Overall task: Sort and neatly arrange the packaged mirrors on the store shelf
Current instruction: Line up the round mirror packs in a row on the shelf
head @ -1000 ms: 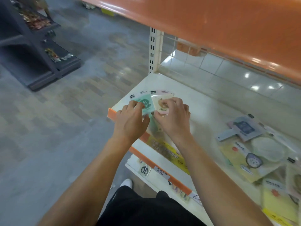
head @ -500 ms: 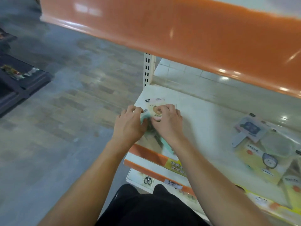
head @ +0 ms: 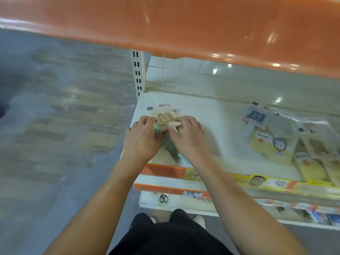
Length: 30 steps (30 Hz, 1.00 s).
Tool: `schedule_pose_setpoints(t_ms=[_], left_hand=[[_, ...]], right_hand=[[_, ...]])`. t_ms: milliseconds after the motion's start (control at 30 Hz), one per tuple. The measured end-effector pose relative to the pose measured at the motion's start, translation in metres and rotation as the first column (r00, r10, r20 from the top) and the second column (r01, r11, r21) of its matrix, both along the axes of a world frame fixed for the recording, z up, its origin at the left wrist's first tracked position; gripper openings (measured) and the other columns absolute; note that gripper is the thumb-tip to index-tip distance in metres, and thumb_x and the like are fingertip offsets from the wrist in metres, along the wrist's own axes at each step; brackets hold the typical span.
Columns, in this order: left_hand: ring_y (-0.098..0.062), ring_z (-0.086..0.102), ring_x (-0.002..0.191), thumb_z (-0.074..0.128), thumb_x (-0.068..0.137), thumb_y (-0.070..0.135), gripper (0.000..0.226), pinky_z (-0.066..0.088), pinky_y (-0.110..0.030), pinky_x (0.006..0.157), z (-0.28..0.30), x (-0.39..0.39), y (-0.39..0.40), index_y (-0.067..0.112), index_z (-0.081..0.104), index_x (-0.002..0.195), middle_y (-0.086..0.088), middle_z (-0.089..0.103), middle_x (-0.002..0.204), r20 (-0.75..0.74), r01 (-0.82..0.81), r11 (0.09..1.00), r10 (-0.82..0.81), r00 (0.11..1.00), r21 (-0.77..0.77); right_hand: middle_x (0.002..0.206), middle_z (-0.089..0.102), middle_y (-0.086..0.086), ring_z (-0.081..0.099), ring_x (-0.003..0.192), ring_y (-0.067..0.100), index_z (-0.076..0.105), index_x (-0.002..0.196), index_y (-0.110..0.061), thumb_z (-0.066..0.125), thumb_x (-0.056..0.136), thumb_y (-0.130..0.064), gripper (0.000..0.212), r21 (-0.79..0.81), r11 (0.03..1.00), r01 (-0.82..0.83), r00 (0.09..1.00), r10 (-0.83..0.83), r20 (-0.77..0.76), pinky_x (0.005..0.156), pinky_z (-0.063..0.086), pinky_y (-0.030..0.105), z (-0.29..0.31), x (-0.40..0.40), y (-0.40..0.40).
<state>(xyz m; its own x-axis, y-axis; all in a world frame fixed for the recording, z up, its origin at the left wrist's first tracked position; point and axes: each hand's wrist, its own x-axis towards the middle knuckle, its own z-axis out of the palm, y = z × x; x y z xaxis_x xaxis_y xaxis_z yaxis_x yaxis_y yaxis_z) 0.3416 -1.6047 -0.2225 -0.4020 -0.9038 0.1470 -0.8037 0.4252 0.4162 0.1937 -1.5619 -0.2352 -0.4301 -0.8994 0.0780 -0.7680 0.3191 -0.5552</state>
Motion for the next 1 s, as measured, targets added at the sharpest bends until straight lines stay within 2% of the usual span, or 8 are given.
schedule_pose_setpoints(t_ms=[267, 400, 467, 633, 733, 833, 1000], left_hand=[[-0.036, 0.058, 0.102, 0.055, 0.085, 0.033, 0.036, 0.048, -0.047, 0.081, 0.003, -0.059, 0.022, 0.012, 0.057, 0.115, -0.009, 0.058, 0.118, -0.097, 0.22, 0.975, -0.222, 0.97, -0.03], [-0.033, 0.059, 0.102, 0.054, 0.086, 0.032, 0.038, 0.048, -0.046, 0.082, 0.001, -0.093, 0.038, 0.013, 0.056, 0.119, -0.005, 0.057, 0.12, -0.078, 0.314, 0.949, -0.316, 0.946, -0.037], [-0.033, 0.058, 0.103, 0.052, 0.087, 0.034, 0.039, 0.046, -0.045, 0.086, 0.004, -0.111, 0.048, 0.014, 0.056, 0.121, -0.005, 0.055, 0.122, -0.067, 0.352, 0.936, -0.353, 0.933, -0.023], [-0.027, 0.051, 0.113, 0.05, 0.09, 0.036, 0.04, 0.041, -0.041, 0.093, 0.011, -0.157, 0.071, 0.02, 0.051, 0.127, -0.001, 0.048, 0.131, -0.019, 0.401, 0.916, -0.401, 0.916, 0.023], [-0.026, 0.051, 0.113, 0.05, 0.091, 0.036, 0.039, 0.039, -0.039, 0.091, 0.015, -0.186, 0.091, 0.021, 0.05, 0.127, -0.001, 0.048, 0.13, 0.002, 0.411, 0.911, -0.411, 0.911, 0.034], [-0.027, 0.052, 0.109, 0.051, 0.091, 0.034, 0.036, 0.04, -0.039, 0.088, 0.018, -0.214, 0.118, 0.02, 0.051, 0.124, -0.002, 0.05, 0.126, 0.003, 0.443, 0.896, -0.444, 0.896, 0.011], [-0.028, 0.053, 0.107, 0.051, 0.089, 0.034, 0.036, 0.042, -0.039, 0.086, 0.02, -0.263, 0.156, 0.02, 0.051, 0.122, -0.003, 0.05, 0.124, 0.064, 0.472, 0.881, -0.472, 0.879, 0.014]], right_hand=[[0.132, 0.052, -0.001, 0.045, 0.125, 0.025, 0.058, 0.123, -0.023, 0.06, 0.088, -0.037, 0.038, -0.045, 0.977, 0.209, 0.978, -0.208, 0.01, 0.104, 0.037, 0.04, 0.004, -0.04, 0.054], [0.125, 0.057, 0.001, 0.052, 0.119, 0.027, 0.061, 0.118, -0.021, 0.055, 0.083, -0.041, 0.041, -0.099, 0.947, 0.305, 0.952, -0.304, 0.023, 0.1, 0.041, 0.044, 0.004, -0.067, 0.083], [0.125, 0.057, 0.002, 0.053, 0.117, 0.029, 0.061, 0.119, -0.02, 0.058, 0.084, -0.038, 0.039, -0.09, 0.934, 0.345, 0.939, -0.345, 0.022, 0.099, 0.041, 0.044, 0.006, -0.082, 0.097], [0.128, 0.057, 0.004, 0.046, 0.128, 0.03, 0.061, 0.12, -0.019, 0.061, 0.086, -0.035, 0.038, -0.061, 0.921, 0.385, 0.923, -0.385, 0.019, 0.101, 0.04, 0.045, 0.004, -0.119, 0.13], [0.128, 0.056, 0.006, 0.05, 0.121, 0.033, 0.06, 0.121, -0.019, 0.061, 0.084, -0.035, 0.041, -0.069, 0.91, 0.409, 0.913, -0.408, 0.023, 0.097, 0.043, 0.048, 0.007, -0.146, 0.157], [0.124, 0.057, 0.007, 0.052, 0.115, 0.034, 0.061, 0.12, -0.019, 0.064, 0.083, -0.03, 0.038, -0.099, 0.889, 0.446, 0.895, -0.446, 0.029, 0.093, 0.044, 0.046, 0.01, -0.177, 0.182], [0.118, 0.059, 0.007, 0.051, 0.113, 0.032, 0.063, 0.115, -0.018, 0.058, 0.083, -0.035, 0.037, -0.115, 0.882, 0.457, 0.889, -0.458, 0.026, 0.09, 0.045, 0.042, 0.007, -0.224, 0.218]])
